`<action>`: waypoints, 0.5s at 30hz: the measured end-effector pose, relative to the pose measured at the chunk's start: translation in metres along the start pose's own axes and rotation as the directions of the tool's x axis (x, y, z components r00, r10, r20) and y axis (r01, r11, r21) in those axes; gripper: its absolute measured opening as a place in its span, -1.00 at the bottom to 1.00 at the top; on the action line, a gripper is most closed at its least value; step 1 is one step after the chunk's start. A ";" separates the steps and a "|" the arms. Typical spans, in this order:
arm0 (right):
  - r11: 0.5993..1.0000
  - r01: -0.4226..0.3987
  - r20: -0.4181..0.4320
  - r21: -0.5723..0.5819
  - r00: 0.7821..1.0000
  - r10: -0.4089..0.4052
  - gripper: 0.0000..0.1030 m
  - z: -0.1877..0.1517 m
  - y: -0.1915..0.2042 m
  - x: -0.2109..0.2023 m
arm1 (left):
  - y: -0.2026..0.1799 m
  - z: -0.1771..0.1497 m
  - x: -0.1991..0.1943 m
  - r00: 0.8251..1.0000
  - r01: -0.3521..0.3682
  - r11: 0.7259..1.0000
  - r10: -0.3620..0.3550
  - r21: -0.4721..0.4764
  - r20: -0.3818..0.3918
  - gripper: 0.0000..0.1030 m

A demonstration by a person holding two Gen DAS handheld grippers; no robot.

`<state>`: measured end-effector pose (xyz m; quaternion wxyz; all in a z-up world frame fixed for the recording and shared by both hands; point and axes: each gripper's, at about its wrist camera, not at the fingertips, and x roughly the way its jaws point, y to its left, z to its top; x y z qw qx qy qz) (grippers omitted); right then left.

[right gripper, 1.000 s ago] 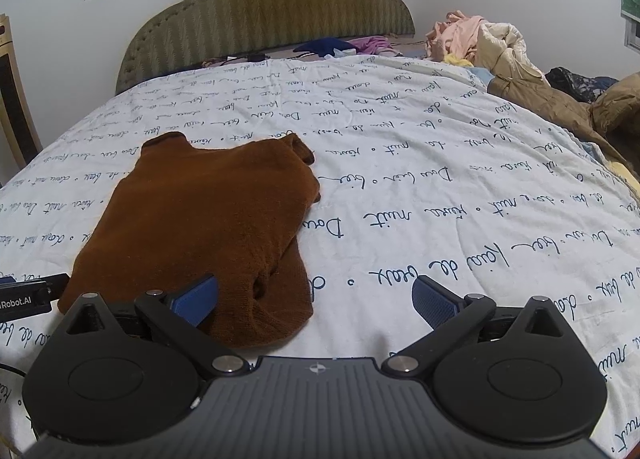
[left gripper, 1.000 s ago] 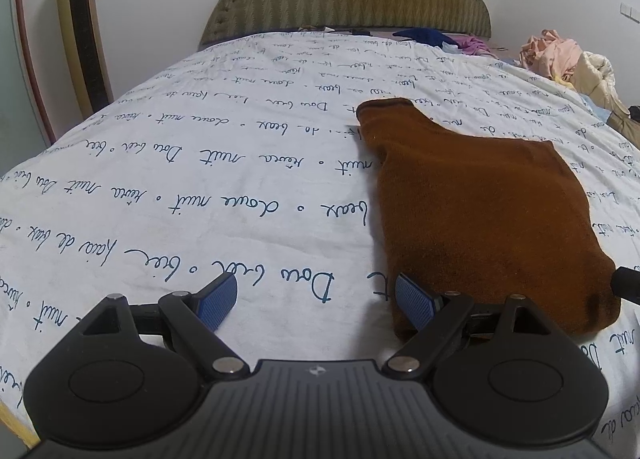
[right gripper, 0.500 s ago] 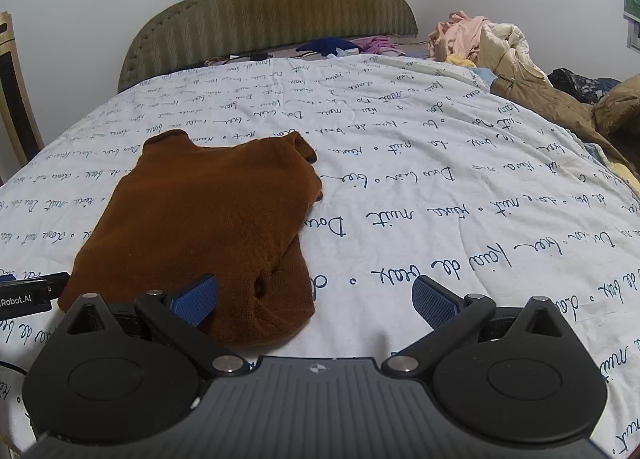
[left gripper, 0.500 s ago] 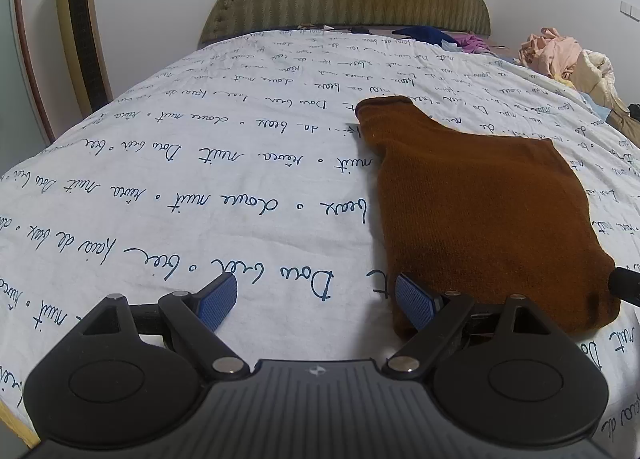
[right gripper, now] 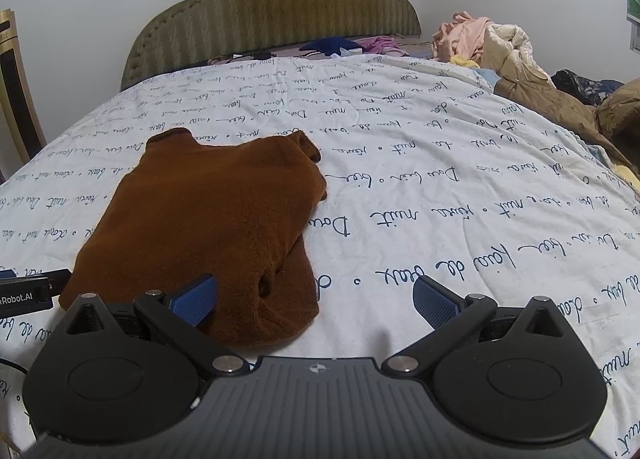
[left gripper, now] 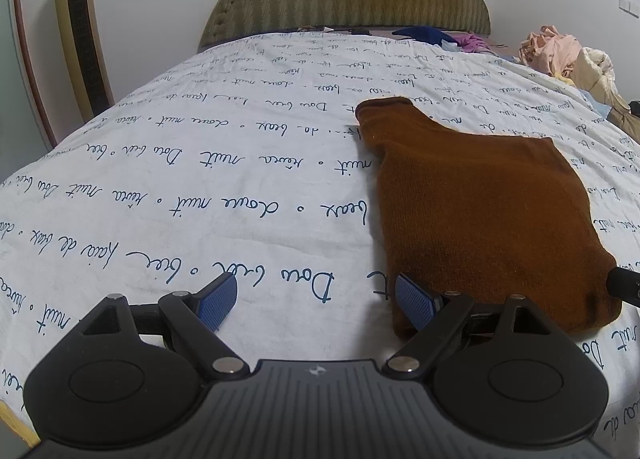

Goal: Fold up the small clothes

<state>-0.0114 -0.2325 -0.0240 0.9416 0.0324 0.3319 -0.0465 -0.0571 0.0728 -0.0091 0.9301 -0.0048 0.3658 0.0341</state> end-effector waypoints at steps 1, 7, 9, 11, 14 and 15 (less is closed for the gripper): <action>1.000 0.001 0.001 -0.003 1.000 -0.001 0.99 0.000 0.000 0.000 | 0.000 0.000 0.000 1.000 -0.001 1.000 0.001 0.001 0.000 0.69; 0.999 0.012 0.013 -0.030 1.000 -0.012 0.99 -0.001 0.004 -0.001 | -0.001 0.000 -0.001 1.000 -0.009 1.000 0.009 0.013 0.005 0.69; 0.999 0.024 0.016 -0.037 1.000 -0.023 0.99 -0.001 0.005 -0.001 | -0.001 0.000 -0.001 1.000 -0.009 1.000 0.009 0.014 0.005 0.69; 0.999 0.020 0.015 -0.034 1.000 -0.019 0.99 0.000 0.003 -0.001 | -0.001 0.000 -0.001 1.000 -0.009 1.000 0.009 0.013 0.004 0.69; 1.000 0.015 0.013 -0.024 1.000 -0.015 0.99 0.000 0.001 -0.001 | -0.001 0.000 -0.001 1.000 -0.009 1.000 0.009 0.014 0.002 0.69; 1.000 0.017 0.013 -0.023 1.000 -0.017 0.99 0.001 0.001 -0.001 | -0.001 0.000 -0.001 1.000 -0.009 1.000 0.009 0.014 0.003 0.69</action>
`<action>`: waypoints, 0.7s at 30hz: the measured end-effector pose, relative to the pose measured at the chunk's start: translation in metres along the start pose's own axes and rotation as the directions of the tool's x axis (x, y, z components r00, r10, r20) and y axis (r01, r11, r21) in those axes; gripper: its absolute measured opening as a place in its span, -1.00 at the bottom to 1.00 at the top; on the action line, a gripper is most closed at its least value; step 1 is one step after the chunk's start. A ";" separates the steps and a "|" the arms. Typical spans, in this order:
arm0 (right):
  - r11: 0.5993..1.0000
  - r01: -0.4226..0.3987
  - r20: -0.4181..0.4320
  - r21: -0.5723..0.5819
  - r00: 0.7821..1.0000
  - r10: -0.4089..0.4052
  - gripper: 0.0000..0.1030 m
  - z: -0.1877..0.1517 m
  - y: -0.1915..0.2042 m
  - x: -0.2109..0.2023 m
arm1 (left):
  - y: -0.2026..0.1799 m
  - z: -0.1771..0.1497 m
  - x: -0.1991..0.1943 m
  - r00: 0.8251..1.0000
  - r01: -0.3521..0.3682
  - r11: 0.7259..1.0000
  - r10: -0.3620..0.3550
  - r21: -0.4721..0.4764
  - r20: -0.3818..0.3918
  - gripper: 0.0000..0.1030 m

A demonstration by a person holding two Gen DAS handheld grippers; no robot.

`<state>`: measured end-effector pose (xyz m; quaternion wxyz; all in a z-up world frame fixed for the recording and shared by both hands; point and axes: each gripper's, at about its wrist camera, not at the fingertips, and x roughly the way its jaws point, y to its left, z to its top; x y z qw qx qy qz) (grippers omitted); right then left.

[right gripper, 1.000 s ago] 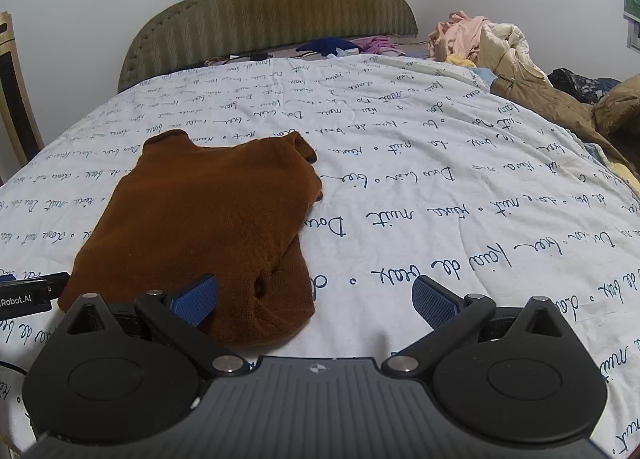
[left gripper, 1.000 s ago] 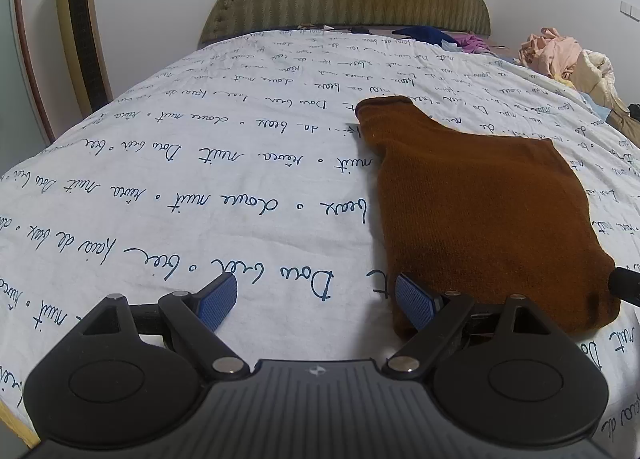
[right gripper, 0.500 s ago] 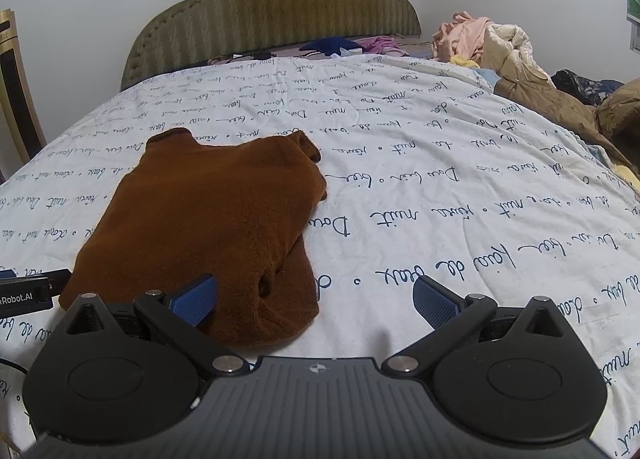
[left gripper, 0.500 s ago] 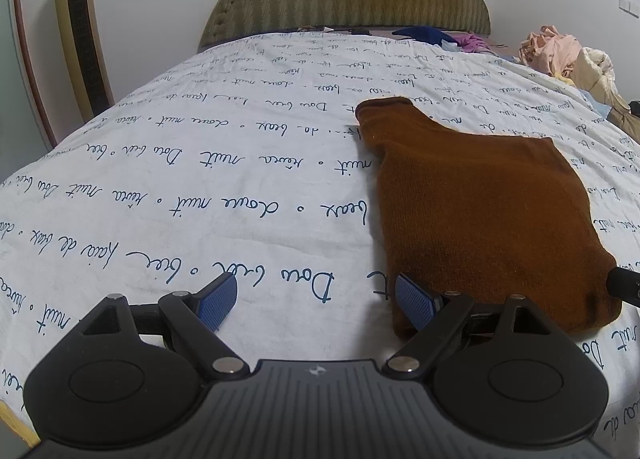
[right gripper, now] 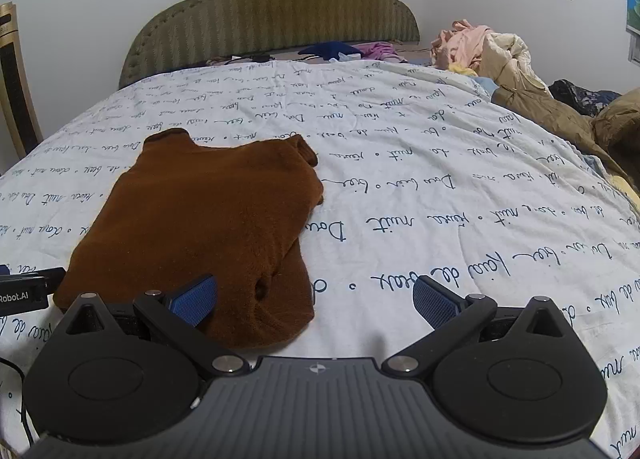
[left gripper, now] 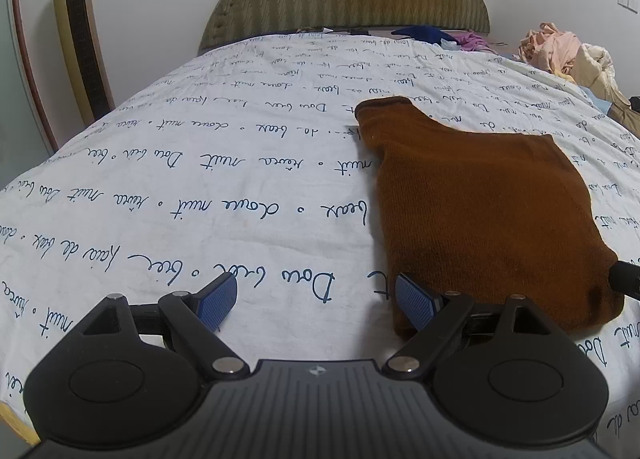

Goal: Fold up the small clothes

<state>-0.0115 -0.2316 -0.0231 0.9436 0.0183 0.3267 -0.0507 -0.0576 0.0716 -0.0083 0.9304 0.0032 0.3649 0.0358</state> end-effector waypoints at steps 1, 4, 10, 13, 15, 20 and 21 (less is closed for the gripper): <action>1.000 0.000 -0.001 0.001 1.000 0.000 0.99 0.000 0.000 0.000 | 0.000 0.000 0.000 1.000 0.000 1.000 0.000 0.000 0.000 0.69; 1.000 -0.001 -0.004 0.004 1.000 0.001 0.99 0.000 0.000 0.001 | 0.000 0.000 0.000 1.000 0.000 1.000 0.000 -0.001 -0.001 0.69; 1.000 -0.009 -0.010 0.000 1.000 0.009 0.99 -0.001 0.002 0.002 | 0.000 0.000 0.000 1.000 -0.002 1.000 0.002 0.000 -0.001 0.69; 1.000 -0.006 -0.008 -0.004 1.000 0.006 0.99 -0.002 0.003 0.001 | 0.000 0.000 0.000 1.000 0.000 1.000 0.000 0.003 0.000 0.69; 1.000 -0.002 -0.008 -0.006 1.000 0.002 0.99 -0.002 0.003 0.002 | 0.000 -0.001 0.000 1.000 0.000 1.000 0.000 0.003 0.001 0.69; 1.000 0.000 0.014 -0.016 1.000 0.001 0.96 -0.002 0.004 0.000 | -0.002 -0.001 -0.003 1.000 -0.010 1.000 0.010 0.012 0.029 0.69; 1.000 0.006 0.028 -0.026 1.000 -0.005 0.92 -0.002 0.005 -0.002 | -0.002 -0.001 -0.005 0.999 -0.008 1.000 0.008 0.018 0.043 0.69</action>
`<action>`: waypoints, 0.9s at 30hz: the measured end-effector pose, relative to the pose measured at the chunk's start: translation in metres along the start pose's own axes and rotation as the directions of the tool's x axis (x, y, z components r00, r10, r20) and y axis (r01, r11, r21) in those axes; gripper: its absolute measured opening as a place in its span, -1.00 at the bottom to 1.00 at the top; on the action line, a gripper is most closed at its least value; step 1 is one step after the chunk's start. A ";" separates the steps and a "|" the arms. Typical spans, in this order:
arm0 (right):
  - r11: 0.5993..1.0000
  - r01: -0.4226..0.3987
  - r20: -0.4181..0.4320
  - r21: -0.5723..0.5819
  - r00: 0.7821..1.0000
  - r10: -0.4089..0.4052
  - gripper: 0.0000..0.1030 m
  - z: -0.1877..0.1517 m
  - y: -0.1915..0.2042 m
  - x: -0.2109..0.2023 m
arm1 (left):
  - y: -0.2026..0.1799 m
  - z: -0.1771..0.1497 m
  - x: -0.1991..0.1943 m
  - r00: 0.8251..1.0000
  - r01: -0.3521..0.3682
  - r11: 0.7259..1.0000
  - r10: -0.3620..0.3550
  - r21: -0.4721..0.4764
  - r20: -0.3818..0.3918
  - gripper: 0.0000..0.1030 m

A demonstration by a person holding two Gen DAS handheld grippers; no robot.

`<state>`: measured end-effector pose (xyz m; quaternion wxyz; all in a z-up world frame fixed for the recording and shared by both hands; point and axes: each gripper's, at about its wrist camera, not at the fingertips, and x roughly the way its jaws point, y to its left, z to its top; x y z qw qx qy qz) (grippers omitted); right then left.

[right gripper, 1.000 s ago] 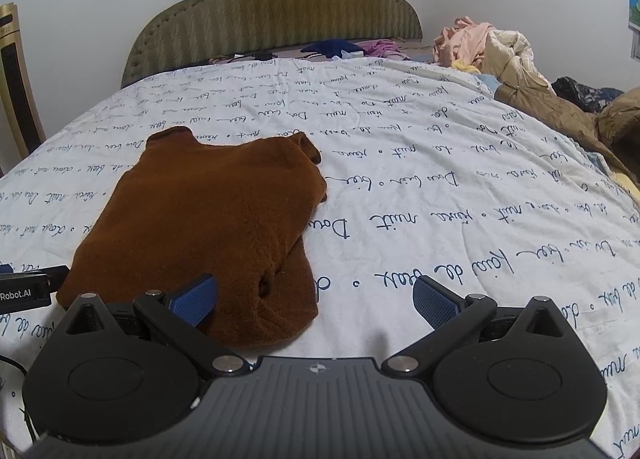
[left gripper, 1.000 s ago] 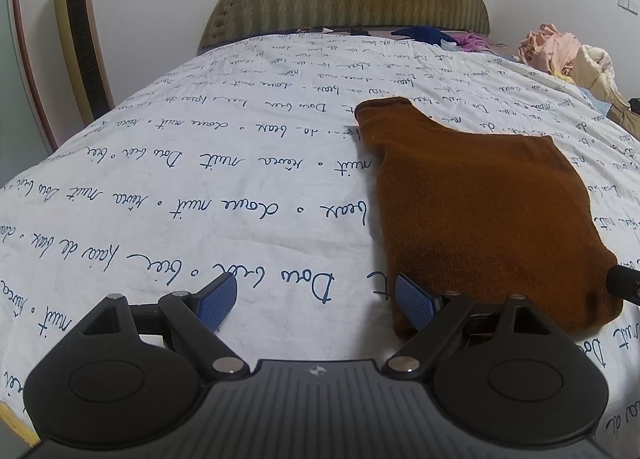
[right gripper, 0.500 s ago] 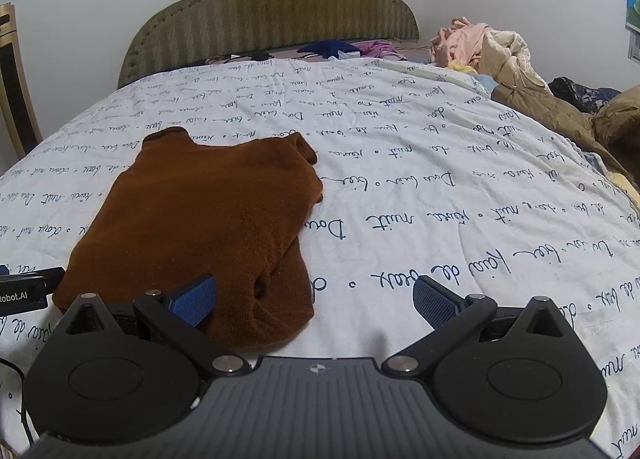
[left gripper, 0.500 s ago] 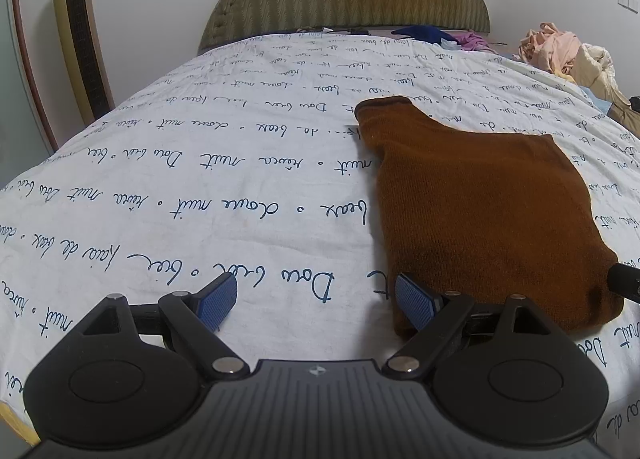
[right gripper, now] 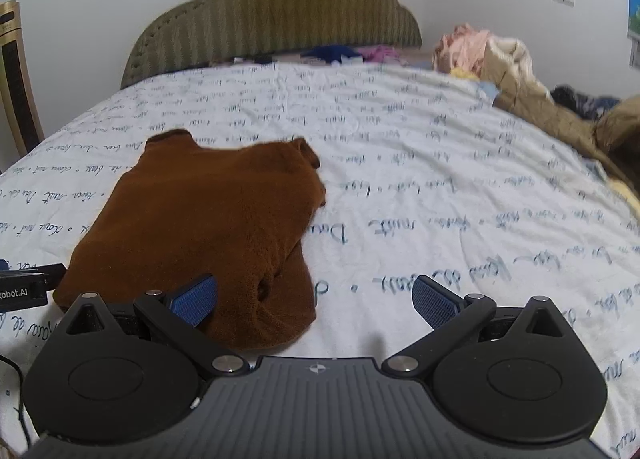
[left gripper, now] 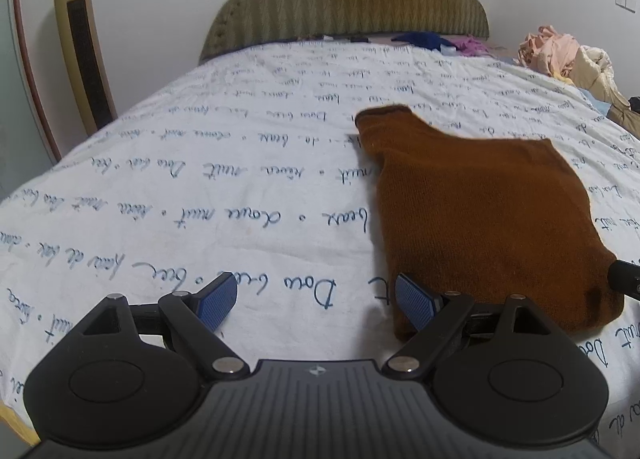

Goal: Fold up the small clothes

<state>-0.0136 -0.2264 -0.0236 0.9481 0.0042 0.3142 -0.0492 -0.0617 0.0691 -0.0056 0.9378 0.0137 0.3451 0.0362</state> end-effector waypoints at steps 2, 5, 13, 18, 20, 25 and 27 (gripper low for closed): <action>1.000 -0.014 0.005 -0.002 1.000 0.014 0.83 0.000 0.000 -0.002 | -0.001 0.001 -0.003 1.000 -0.004 1.000 0.003 0.011 0.019 0.69; 0.995 -0.089 -0.005 0.046 0.996 0.089 0.74 0.002 -0.006 -0.002 | 0.000 0.002 -0.008 0.999 0.019 1.000 -0.019 0.006 0.038 0.69; 0.994 -0.106 0.027 0.037 0.994 0.105 0.88 0.006 -0.003 -0.012 | -0.005 0.006 -0.024 0.994 0.003 1.000 -0.006 0.027 0.110 0.69; 0.986 -0.153 0.059 0.062 0.987 0.150 0.95 0.010 -0.007 -0.017 | -0.005 0.008 -0.039 0.984 0.039 0.999 -0.042 0.019 0.173 0.69; 0.988 -0.151 0.059 0.019 0.987 0.150 0.96 0.010 -0.006 -0.016 | -0.008 0.008 -0.044 0.980 0.032 0.999 -0.039 0.038 0.197 0.69; 0.990 -0.116 0.218 -0.079 0.967 0.131 0.92 -0.002 0.004 -0.034 | -0.018 0.001 -0.062 0.954 -0.015 0.995 -0.017 0.103 0.300 0.70; 0.992 -0.067 0.283 -0.108 0.954 0.095 0.99 -0.005 0.010 -0.042 | -0.019 0.001 -0.067 0.945 -0.004 0.994 -0.032 0.108 0.326 0.70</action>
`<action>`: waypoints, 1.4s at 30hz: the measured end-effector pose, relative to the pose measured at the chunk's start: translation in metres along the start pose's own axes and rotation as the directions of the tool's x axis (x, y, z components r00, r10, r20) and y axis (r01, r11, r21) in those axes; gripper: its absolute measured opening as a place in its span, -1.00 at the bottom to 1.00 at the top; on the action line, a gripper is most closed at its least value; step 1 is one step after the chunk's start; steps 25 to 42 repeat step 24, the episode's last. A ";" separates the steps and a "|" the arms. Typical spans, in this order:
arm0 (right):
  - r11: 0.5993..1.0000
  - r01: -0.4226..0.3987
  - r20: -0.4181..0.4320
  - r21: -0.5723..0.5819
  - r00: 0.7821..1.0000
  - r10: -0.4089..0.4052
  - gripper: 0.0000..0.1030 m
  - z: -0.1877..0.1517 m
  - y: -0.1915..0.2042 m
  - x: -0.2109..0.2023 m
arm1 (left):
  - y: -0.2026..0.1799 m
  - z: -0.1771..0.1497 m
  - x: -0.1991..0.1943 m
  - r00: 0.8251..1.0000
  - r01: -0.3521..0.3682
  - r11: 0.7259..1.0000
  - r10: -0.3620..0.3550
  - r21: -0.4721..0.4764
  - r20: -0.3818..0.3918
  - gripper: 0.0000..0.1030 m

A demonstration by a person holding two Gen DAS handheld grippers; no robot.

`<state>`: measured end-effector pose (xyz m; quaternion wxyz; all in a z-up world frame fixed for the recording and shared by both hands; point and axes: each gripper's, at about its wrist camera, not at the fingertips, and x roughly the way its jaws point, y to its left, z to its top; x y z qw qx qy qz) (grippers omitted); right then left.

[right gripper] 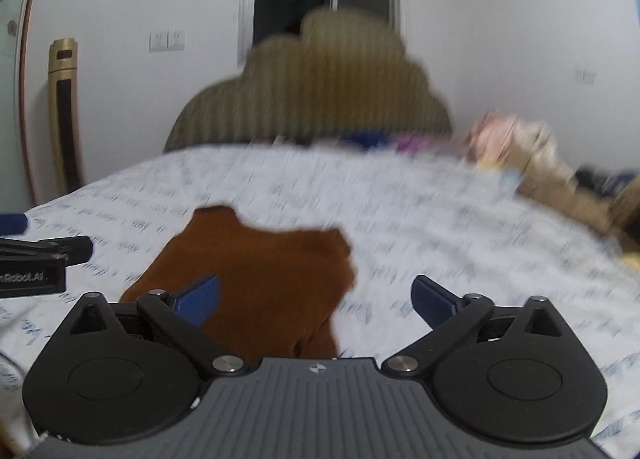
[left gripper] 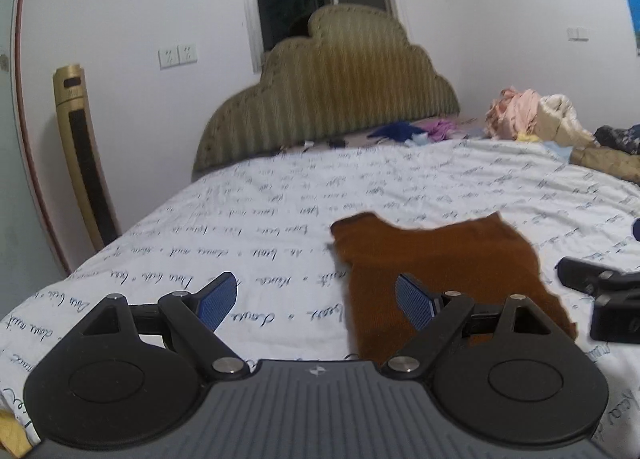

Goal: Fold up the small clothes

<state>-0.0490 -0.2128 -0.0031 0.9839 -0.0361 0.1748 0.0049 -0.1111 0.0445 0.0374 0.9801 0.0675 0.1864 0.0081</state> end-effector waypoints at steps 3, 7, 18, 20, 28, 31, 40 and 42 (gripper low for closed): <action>0.998 -0.057 0.024 -0.007 0.998 0.057 0.99 0.003 -0.001 -0.004 | -0.004 0.003 -0.003 0.999 -0.004 1.000 0.004 0.014 0.041 0.70; 0.993 -0.118 0.070 -0.031 0.990 0.120 0.99 0.006 0.004 -0.008 | -0.005 0.007 0.002 0.998 0.010 1.000 -0.010 0.006 0.069 0.70; 0.985 -0.171 0.037 0.040 0.985 0.169 0.86 0.010 -0.009 0.011 | -0.001 -0.003 0.030 1.000 0.003 1.000 -0.003 -0.013 -0.003 0.70; 0.982 -0.173 0.018 0.071 0.985 0.172 0.81 0.009 -0.013 0.016 | 0.001 -0.004 0.031 1.000 0.004 1.000 -0.004 -0.023 -0.006 0.70; 0.992 -0.118 0.002 0.042 0.993 0.118 0.87 0.008 -0.009 0.016 | 0.003 -0.004 0.026 0.999 -0.040 0.999 0.040 -0.030 0.011 0.70; 0.992 -0.118 0.002 0.042 0.993 0.118 0.87 0.008 -0.009 0.016 | 0.003 -0.004 0.026 0.999 -0.040 0.999 0.040 -0.030 0.011 0.70; 0.992 -0.118 0.002 0.042 0.993 0.118 0.87 0.008 -0.009 0.016 | 0.003 -0.004 0.026 0.999 -0.040 0.999 0.040 -0.030 0.011 0.70; 0.992 -0.118 0.002 0.042 0.993 0.118 0.87 0.008 -0.009 0.016 | 0.003 -0.004 0.026 0.999 -0.040 0.999 0.040 -0.030 0.011 0.70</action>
